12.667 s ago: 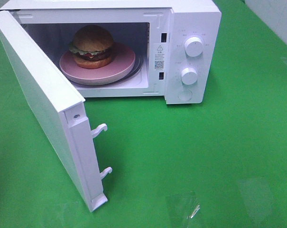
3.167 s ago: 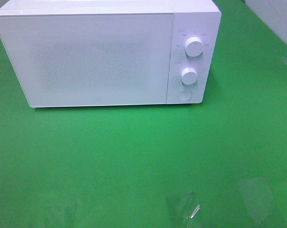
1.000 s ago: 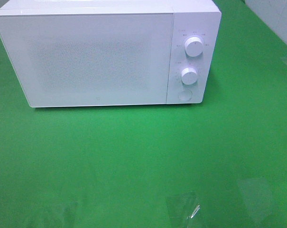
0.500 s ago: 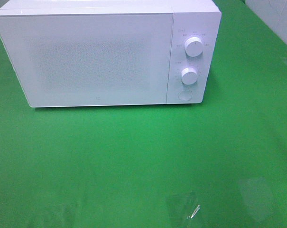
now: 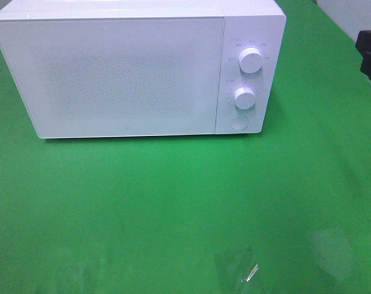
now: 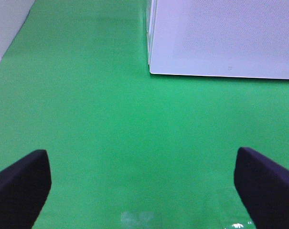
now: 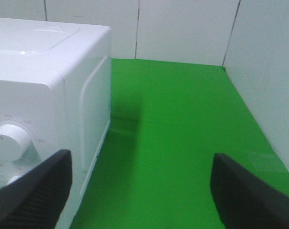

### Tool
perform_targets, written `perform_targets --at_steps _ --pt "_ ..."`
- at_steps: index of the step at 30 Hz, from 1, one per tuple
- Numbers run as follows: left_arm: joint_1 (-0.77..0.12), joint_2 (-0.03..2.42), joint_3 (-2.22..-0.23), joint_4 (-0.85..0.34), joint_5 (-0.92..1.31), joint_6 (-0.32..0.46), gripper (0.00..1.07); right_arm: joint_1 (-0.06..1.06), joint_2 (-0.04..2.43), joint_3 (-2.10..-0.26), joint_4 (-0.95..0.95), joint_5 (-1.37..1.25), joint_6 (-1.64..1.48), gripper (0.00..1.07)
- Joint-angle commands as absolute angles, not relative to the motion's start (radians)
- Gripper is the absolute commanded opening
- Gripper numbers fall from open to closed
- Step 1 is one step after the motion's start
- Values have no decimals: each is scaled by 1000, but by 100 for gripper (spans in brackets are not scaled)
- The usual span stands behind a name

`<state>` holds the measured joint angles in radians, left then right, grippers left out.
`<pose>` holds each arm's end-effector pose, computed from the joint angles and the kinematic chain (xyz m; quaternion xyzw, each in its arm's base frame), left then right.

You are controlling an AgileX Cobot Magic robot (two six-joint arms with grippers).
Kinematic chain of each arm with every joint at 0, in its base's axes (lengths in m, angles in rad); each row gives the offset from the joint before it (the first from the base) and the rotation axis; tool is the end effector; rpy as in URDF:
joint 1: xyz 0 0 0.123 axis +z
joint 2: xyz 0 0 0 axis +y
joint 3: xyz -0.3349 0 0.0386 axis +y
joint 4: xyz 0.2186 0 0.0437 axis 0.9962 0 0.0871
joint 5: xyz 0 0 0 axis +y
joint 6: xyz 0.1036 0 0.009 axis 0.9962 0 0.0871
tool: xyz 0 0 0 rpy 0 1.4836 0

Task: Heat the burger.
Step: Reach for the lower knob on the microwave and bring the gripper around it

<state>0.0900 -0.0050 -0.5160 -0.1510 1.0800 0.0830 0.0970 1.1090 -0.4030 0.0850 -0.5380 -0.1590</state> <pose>-0.0737 -0.0205 0.2602 0.0014 0.8504 -0.0300 0.5253 0.1831 0.0133 0.3228 -0.0525 0.7337 -0.0123 0.6773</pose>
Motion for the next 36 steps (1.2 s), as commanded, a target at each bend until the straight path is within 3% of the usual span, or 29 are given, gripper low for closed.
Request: perform_targets --at_steps 1,8,18,29,36 --pt "92 -21 -517 -152 1067 82 98 126 1149 -386 213 -594 -232 80" --pt "92 -21 -517 -152 1067 82 98 244 1196 -386 286 -651 -288 82" --pt "92 -21 -517 -152 1067 82 98 590 1430 -386 706 -1050 -511 80" --pt "92 -21 -517 -152 1067 82 98 768 1630 -442 857 -1209 -470 78" --pt "92 -21 -517 -152 1067 82 98 774 1717 -489 850 -1220 -390 77"
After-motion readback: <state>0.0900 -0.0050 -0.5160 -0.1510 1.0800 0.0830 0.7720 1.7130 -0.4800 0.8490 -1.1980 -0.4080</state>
